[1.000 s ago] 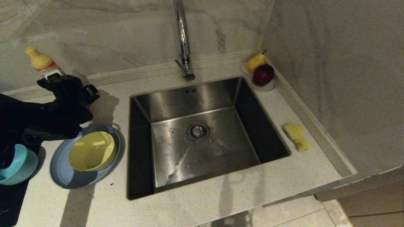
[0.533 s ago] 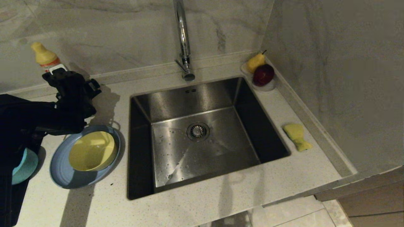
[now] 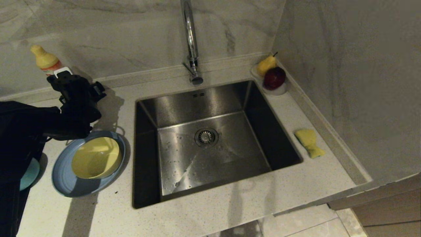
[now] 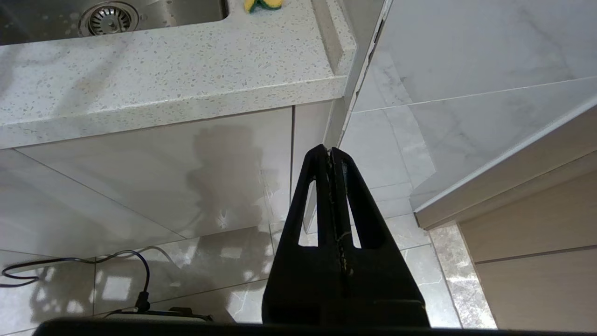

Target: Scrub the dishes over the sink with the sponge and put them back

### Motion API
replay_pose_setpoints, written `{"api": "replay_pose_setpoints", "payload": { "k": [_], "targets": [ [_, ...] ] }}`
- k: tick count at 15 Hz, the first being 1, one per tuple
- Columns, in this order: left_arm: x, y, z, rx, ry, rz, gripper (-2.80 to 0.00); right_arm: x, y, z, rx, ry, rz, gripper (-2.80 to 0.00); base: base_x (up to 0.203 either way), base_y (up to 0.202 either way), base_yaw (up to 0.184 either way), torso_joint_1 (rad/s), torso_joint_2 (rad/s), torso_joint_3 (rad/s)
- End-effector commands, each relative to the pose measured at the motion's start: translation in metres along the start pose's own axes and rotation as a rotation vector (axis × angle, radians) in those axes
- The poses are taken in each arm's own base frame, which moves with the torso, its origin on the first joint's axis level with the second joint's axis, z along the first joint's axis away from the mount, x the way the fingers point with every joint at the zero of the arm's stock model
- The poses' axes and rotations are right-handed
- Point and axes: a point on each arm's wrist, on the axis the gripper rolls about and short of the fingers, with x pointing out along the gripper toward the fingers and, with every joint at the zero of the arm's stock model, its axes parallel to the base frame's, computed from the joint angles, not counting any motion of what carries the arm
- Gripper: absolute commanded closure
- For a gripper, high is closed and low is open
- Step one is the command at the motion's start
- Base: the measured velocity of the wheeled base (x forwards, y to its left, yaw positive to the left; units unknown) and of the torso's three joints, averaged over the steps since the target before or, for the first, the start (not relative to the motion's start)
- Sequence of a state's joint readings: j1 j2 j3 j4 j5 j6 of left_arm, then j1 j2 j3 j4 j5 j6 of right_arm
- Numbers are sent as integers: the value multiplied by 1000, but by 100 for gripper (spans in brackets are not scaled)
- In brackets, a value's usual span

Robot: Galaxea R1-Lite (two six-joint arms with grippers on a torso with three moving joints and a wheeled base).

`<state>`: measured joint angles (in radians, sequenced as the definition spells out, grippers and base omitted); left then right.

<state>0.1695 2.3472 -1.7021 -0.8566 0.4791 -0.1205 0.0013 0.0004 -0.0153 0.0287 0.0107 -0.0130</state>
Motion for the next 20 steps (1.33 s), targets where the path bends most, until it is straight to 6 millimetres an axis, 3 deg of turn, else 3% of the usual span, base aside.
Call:
{"api": "replay_pose_setpoints", "payload": {
  "k": [1, 4, 15, 16, 20],
  "targets": [
    [3, 5, 2, -4, -12, 12, -280, 0, 0, 0, -1, -2, 0, 0, 0, 0, 0, 0, 0, 0],
    [6, 7, 7, -8, -28, 13, -280, 0, 0, 0, -1, -2, 0, 0, 0, 0, 0, 0, 0, 0],
    [12, 10, -13, 4, -18, 18, -280, 0, 0, 0, -1, -2, 0, 0, 0, 0, 0, 0, 0, 0],
    [12, 10, -12, 4, -22, 19, 0, 0, 0, 0, -1, -2, 0, 0, 0, 0, 0, 0, 0, 0],
    [12, 9, -11, 6, -28, 18, 0, 0, 0, 0, -1, -2, 0, 0, 0, 0, 0, 0, 0, 0]
  ]
}}
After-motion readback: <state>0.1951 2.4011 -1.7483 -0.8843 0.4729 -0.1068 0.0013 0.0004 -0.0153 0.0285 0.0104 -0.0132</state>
